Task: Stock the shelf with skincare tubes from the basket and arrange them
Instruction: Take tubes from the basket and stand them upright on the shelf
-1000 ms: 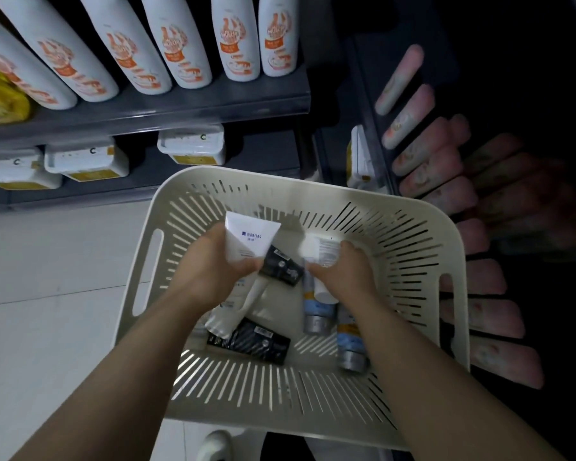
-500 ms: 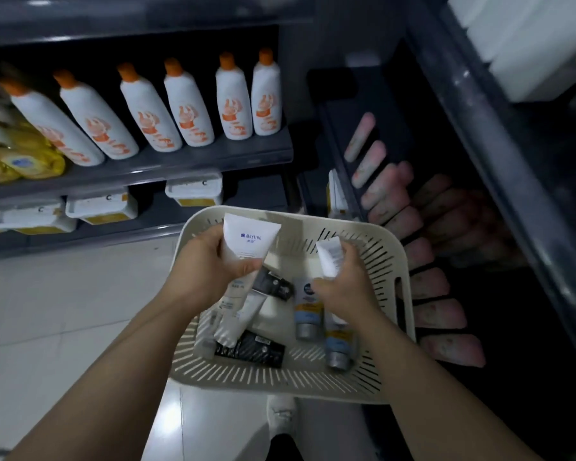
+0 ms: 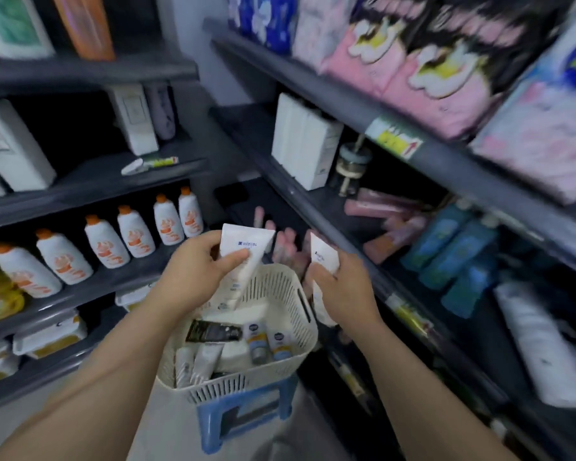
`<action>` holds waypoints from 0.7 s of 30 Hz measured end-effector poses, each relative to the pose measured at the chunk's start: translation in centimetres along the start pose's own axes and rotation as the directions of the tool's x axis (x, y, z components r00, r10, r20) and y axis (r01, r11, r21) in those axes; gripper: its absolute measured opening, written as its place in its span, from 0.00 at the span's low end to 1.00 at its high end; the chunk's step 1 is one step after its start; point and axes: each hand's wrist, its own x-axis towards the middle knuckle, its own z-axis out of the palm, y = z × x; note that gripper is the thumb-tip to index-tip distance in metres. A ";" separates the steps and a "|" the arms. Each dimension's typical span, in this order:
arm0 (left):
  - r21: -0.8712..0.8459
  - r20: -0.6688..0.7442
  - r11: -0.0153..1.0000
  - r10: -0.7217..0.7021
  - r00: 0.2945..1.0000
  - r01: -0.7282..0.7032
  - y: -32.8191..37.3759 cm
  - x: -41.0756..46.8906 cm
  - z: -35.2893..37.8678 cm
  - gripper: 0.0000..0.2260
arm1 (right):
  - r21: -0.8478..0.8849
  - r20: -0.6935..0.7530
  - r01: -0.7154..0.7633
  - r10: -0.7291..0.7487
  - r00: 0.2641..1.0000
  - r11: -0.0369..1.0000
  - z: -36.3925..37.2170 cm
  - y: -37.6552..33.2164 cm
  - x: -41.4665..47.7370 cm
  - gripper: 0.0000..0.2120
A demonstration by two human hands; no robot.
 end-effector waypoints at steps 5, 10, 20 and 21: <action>-0.021 0.098 0.984 0.178 0.979 -0.176 10.5 -2.2 -0.5 0.08 | -0.022 -0.161 0.011 -0.014 0.987 1.000 -10.4 -6.0 -6.2 0.10; -0.134 0.220 0.925 0.377 0.900 -0.355 21.4 -4.8 1.7 0.06 | -0.132 -0.396 0.012 -0.064 0.916 0.991 -21.9 -9.5 -11.4 0.12; -0.298 0.352 0.776 0.631 0.691 -0.556 38.0 -13.1 10.9 0.09 | -0.193 -0.663 -0.087 -0.064 0.746 0.977 -40.4 -12.3 -25.0 0.12; -0.316 0.364 0.749 0.663 0.654 -0.583 39.5 -14.2 12.0 0.09 | -0.202 -0.680 -0.104 -0.062 0.731 0.974 -42.2 -12.1 -26.4 0.11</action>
